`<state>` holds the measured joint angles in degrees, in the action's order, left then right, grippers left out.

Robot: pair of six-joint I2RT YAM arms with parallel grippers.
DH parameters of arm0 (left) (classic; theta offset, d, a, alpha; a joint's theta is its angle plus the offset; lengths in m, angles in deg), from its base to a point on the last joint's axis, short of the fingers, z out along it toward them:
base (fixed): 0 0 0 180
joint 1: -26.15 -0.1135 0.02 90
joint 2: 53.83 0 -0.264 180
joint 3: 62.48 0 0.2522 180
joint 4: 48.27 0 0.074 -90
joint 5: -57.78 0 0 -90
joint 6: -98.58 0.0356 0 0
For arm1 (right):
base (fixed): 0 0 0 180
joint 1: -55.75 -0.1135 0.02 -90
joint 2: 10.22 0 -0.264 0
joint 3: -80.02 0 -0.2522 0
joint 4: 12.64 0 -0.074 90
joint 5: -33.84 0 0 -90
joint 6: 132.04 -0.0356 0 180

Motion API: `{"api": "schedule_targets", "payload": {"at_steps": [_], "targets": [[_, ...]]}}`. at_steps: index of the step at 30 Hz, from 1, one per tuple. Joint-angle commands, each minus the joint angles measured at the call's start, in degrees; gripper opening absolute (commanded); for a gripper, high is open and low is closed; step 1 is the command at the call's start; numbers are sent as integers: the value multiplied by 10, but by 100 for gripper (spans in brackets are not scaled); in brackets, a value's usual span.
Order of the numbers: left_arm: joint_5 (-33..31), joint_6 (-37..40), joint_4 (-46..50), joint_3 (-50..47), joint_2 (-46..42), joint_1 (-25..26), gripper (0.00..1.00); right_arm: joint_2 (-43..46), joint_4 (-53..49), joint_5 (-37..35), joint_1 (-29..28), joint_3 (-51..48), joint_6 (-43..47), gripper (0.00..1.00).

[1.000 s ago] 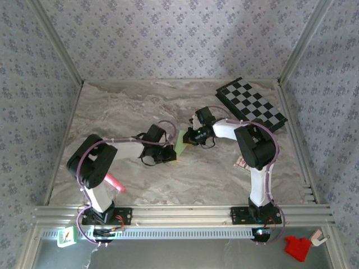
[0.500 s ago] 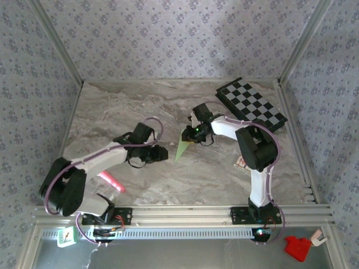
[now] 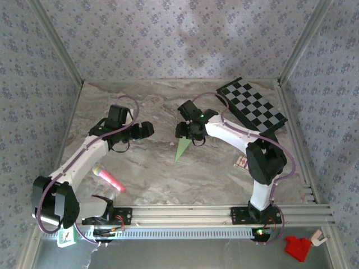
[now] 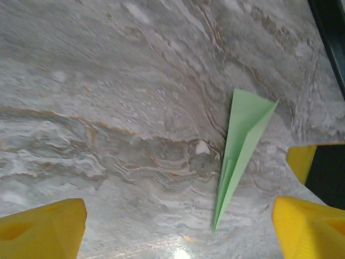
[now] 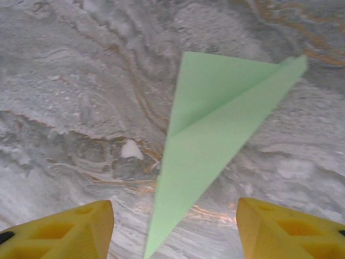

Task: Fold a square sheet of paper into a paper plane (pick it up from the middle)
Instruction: Turn over the paper plane at the center of the table.

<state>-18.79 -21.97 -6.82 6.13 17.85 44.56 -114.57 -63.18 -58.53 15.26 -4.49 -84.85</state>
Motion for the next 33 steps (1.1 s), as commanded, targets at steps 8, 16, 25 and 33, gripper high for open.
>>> {"api": "schedule_targets", "payload": {"at_steps": [8,16,25,33], "targets": [[1,47,41,36,3,-63,100,-117,-149,-131,-27,125,-169,67],[34,40,13,23,10,-84,100,-181,-165,-103,-33,169,-204,66],[35,39,6,14,6,-85,100,-206,-206,-108,-36,197,-225,62],[32,39,5,11,1,-85,100,-184,-251,-151,-53,193,-271,49]]}}
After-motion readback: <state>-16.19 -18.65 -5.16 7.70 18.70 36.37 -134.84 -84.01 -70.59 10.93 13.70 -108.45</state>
